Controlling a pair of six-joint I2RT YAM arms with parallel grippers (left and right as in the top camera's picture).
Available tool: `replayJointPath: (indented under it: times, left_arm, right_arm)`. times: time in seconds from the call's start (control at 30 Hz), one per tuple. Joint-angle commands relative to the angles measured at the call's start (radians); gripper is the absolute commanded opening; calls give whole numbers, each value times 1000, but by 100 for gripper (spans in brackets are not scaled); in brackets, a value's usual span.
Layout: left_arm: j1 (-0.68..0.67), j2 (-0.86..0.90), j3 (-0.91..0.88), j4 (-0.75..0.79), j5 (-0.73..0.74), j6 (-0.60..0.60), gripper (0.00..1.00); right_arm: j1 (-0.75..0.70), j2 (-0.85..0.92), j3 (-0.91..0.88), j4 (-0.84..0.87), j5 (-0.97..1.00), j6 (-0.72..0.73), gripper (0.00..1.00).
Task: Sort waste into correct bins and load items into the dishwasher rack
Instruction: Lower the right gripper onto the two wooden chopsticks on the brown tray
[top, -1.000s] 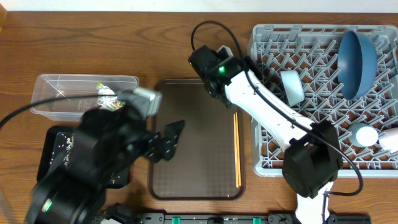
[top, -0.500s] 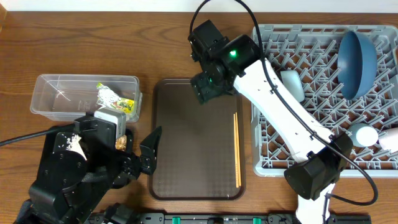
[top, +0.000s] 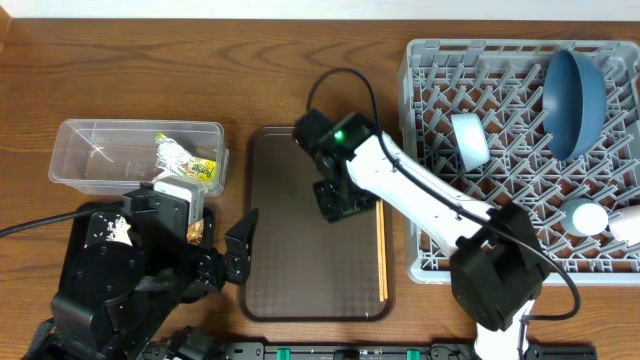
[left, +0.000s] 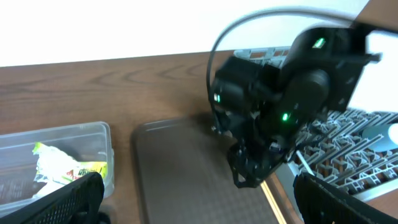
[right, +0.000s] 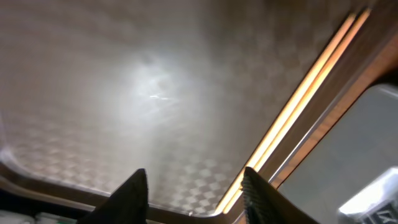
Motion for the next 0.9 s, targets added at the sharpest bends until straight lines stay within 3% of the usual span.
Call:
replayJointPath:
  times: [0.0, 0.37, 0.87]
  left_arm:
    - [-2, -1, 13, -9, -12, 6, 98]
    - [-2, -1, 13, -60, -12, 6, 98]
    - [-2, -1, 13, -60, -12, 6, 98]
  right_arm:
    - [-25, -7, -90, 43, 12, 82, 40]
    - [-53, -7, -303, 169, -24, 86, 37]
    - [-71, -7, -432, 304, -97, 37, 39]
